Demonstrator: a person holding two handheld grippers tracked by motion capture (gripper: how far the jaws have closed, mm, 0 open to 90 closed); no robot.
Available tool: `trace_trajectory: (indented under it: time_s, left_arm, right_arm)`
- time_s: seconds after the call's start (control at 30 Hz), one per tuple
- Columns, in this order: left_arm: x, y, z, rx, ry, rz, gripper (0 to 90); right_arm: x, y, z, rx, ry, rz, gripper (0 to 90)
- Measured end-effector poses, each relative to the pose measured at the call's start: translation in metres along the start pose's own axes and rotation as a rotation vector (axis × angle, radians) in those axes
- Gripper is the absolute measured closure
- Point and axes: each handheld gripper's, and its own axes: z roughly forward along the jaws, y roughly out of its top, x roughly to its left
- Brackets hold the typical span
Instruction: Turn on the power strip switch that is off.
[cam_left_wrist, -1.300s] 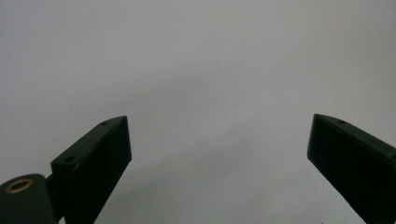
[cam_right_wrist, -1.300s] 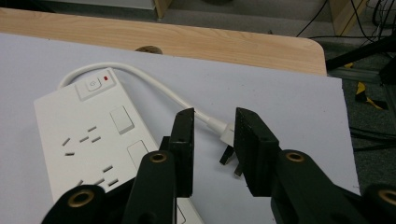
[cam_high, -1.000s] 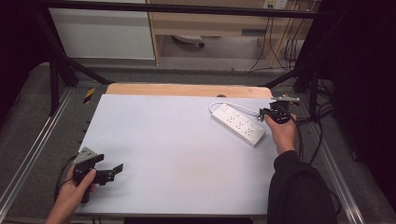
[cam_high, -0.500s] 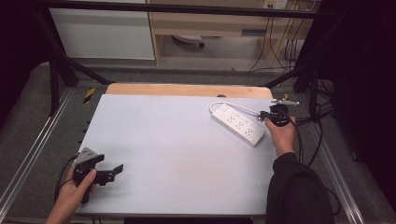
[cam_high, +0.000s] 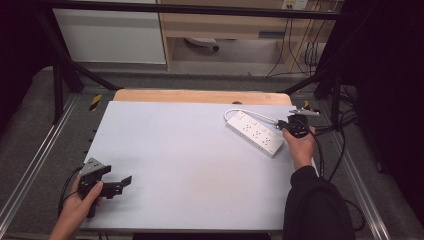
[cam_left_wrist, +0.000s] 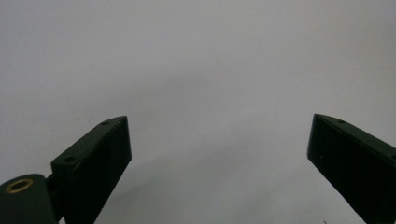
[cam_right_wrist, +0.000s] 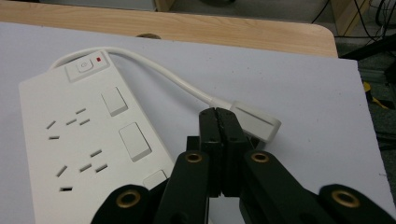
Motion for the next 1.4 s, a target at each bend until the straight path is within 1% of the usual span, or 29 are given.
trace_trajectory:
  time_s: [0.1, 0.17, 0.4, 0.53, 0.6, 0.63, 0.7, 0.77, 0.97, 1.4]
  left_arm:
    - [0.000, 0.000, 0.000, 0.002, 0.000, 0.001, 6.3]
    - [0.000, 0.000, -0.001, 0.001, 0.000, 0.000, 6.4]
    - [0.000, 0.000, 0.000, -0.002, -0.001, -0.003, 6.4]
    - [0.000, 0.000, 0.000, -0.003, 0.001, -0.002, 6.4]
    - [-0.001, 0.001, 0.000, -0.003, -0.001, -0.002, 6.4]
    - [-0.001, 0.001, 0.000, -0.001, -0.001, -0.002, 6.4]
    - [-0.001, 0.001, 0.000, -0.002, -0.001, -0.002, 6.4]
    - [-0.001, 0.001, 0.000, -0.004, 0.000, -0.003, 6.4]
    - [-0.001, 0.001, 0.000, -0.005, 0.001, -0.004, 6.4]
    - [-0.001, 0.001, 0.000, -0.004, -0.001, -0.005, 6.4]
  right_arm:
    - [0.000, -0.001, 0.001, 0.001, 0.005, 0.009, 90.0]
    - [0.000, -0.003, 0.002, -0.001, 0.010, 0.025, 90.0]
    - [0.003, -0.013, 0.002, 0.011, 0.015, 0.021, 90.0]
    - [0.006, -0.017, -0.005, -0.020, 0.037, 0.021, 90.0]
    - [0.007, -0.018, -0.005, -0.022, 0.040, 0.017, 90.0]
    - [0.010, -0.020, -0.006, -0.025, 0.050, 0.020, 90.0]
    - [0.012, -0.020, -0.006, -0.026, 0.053, 0.021, 90.0]
    - [0.016, -0.021, -0.005, -0.031, 0.063, 0.007, 90.0]
    - [0.022, -0.024, -0.001, -0.026, 0.070, 0.004, 90.0]
    - [0.025, -0.026, 0.002, -0.029, 0.075, 0.008, 90.0]
